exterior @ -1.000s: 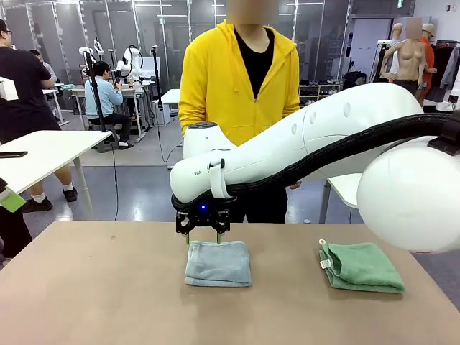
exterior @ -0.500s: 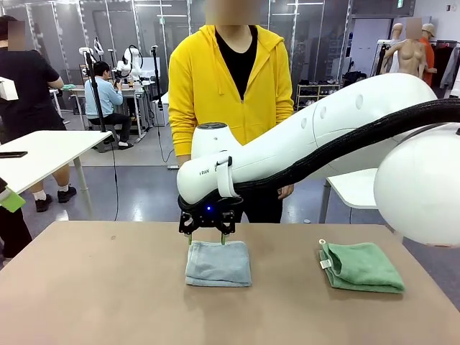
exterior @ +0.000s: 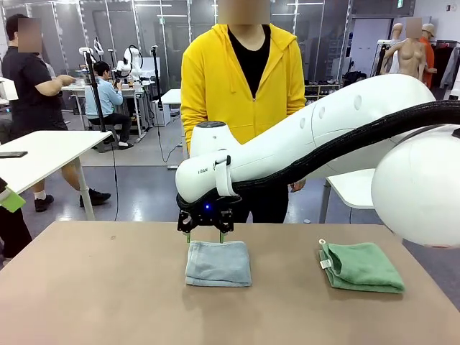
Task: Fold the towels and place them in the basket.
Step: Stack the folded Towel with hook on the right side of the table.
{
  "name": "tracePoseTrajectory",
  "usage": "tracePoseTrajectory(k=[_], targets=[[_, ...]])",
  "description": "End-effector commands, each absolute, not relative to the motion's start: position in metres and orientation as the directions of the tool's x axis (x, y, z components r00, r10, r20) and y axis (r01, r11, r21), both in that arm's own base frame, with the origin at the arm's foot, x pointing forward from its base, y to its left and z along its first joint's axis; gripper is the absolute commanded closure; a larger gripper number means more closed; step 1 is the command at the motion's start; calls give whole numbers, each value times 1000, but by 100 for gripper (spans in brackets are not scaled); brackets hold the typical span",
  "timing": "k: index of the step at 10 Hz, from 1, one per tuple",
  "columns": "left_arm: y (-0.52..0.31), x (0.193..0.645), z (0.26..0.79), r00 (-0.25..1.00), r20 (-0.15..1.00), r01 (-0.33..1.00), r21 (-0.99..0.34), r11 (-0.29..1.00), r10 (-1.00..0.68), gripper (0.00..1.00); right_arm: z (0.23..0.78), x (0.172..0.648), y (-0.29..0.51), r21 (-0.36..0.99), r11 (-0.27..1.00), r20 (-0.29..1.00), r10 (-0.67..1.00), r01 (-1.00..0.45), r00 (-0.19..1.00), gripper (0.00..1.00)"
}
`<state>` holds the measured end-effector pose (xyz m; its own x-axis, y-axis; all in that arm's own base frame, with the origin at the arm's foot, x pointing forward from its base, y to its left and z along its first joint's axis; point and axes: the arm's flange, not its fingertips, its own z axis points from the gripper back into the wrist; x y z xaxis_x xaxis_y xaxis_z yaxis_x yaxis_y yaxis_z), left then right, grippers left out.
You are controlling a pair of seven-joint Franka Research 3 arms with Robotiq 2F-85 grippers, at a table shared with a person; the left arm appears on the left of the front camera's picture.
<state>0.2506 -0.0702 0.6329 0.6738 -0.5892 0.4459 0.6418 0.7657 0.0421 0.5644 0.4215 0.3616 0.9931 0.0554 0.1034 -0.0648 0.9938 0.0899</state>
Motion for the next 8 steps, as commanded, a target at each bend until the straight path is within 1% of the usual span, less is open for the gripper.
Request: tracePoseTrajectory(k=[1, 6, 7, 8], targets=[[-70, 251, 633, 675, 445, 641, 41, 766, -589, 0, 360, 565, 422, 86, 995, 106, 45, -54, 993, 0], [-70, 251, 633, 675, 445, 641, 41, 766, -589, 0, 361, 564, 422, 90, 994, 103, 55, -65, 993, 0], [-70, 251, 633, 675, 445, 641, 41, 766, -589, 0, 386, 544, 398, 158, 982, 123, 85, -104, 989, 0], [-70, 251, 633, 675, 445, 641, 41, 766, -589, 0, 397, 528, 370, 193, 973, 126, 105, -128, 986, 0]])
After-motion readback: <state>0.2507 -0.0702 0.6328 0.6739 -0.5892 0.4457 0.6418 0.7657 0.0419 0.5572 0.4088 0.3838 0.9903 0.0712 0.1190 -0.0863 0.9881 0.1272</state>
